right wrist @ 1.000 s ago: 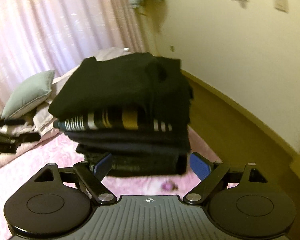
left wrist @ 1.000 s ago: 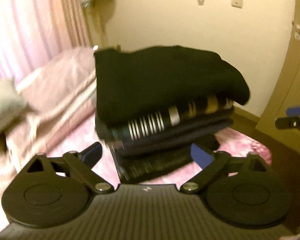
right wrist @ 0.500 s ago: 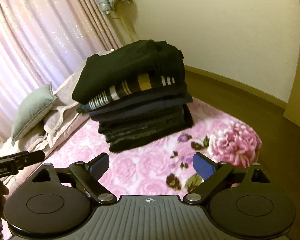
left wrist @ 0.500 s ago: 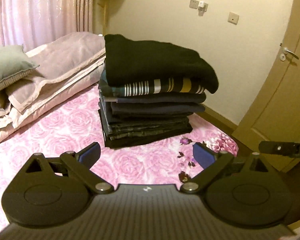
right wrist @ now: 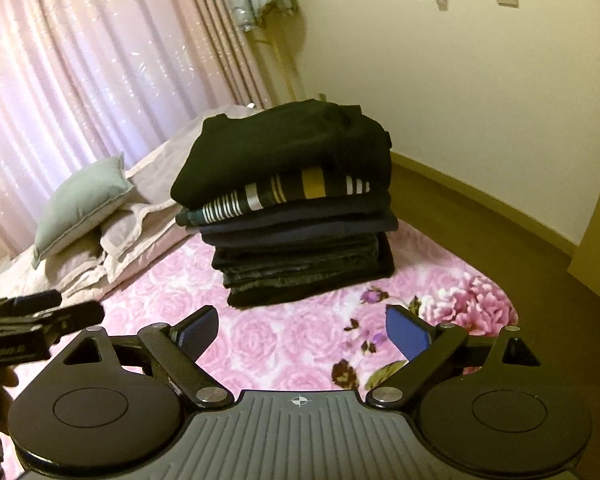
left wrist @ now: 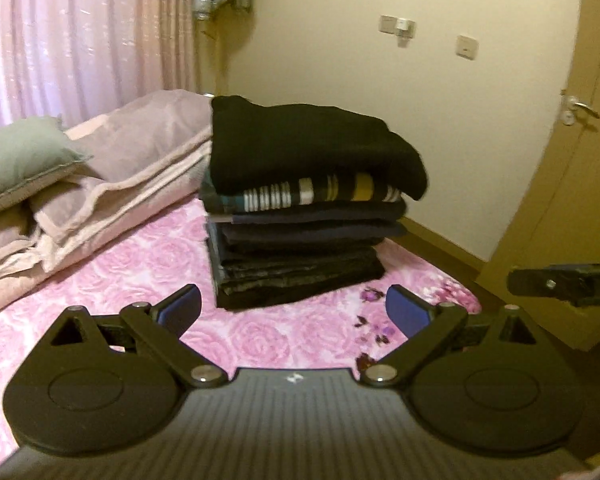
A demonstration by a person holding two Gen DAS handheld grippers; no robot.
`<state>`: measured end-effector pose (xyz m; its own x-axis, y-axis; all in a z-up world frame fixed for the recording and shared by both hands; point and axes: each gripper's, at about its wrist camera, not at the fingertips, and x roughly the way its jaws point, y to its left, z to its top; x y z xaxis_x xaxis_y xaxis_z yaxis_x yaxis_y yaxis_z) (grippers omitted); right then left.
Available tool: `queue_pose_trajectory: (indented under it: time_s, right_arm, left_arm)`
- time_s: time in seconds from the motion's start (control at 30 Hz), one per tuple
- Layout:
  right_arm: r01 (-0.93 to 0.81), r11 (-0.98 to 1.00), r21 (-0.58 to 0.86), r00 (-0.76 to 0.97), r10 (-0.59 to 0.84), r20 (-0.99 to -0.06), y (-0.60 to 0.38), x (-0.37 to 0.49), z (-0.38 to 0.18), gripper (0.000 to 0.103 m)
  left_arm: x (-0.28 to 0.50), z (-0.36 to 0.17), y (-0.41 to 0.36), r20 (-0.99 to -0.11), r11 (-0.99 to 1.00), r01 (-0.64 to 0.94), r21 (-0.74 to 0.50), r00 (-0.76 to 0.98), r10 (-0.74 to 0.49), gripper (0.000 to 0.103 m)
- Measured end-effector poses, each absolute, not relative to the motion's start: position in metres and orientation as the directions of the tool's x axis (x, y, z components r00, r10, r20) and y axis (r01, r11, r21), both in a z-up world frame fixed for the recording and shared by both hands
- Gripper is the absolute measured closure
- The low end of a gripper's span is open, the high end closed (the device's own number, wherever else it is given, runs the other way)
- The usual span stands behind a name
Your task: Fold clothes
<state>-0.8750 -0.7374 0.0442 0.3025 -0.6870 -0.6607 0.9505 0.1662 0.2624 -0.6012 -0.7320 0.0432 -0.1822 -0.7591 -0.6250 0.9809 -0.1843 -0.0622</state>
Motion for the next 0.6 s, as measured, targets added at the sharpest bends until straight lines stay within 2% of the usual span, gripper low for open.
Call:
queue_pose_trajectory:
  time_s: [0.3, 0.5, 0.53, 0.57, 0.6]
  right_arm:
    - [0.954, 0.260, 0.153, 0.293, -0.680, -0.672, -0.741, -0.897, 0.049, 0.009]
    - [0.953, 0.283, 0.111, 0.283, -0.689, -0.667, -0.747, -0.900, 0.050, 0.009]
    - [0.954, 0.278, 0.110, 0.278, -0.689, -0.669, -0.748, -0.901, 0.049, 0.007]
    - [0.956, 0.272, 0.111, 0.274, -0.690, -0.670, -0.749, -0.901, 0.049, 0.000]
    - [0.957, 0.267, 0.112, 0.271, -0.691, -0.670, -0.750, -0.901, 0.049, 0.000]
  left_arm:
    - [-0.636, 0.039, -0.734, -0.693, -0.071, 0.995, -0.071, -0.100, -0.714, 0.005]
    - [-0.653, 0.038, -0.733, -0.711, -0.078, 0.997, -0.011, -0.062, -0.700, 0.005]
    - [-0.655, 0.039, -0.733, -0.713, -0.079, 0.997, 0.000, -0.055, -0.699, 0.005]
    - [-0.658, 0.038, -0.734, -0.716, -0.081, 0.997, 0.007, -0.051, -0.696, 0.005]
    - [-0.659, 0.038, -0.735, -0.720, -0.084, 0.996, 0.005, -0.055, -0.691, 0.005]
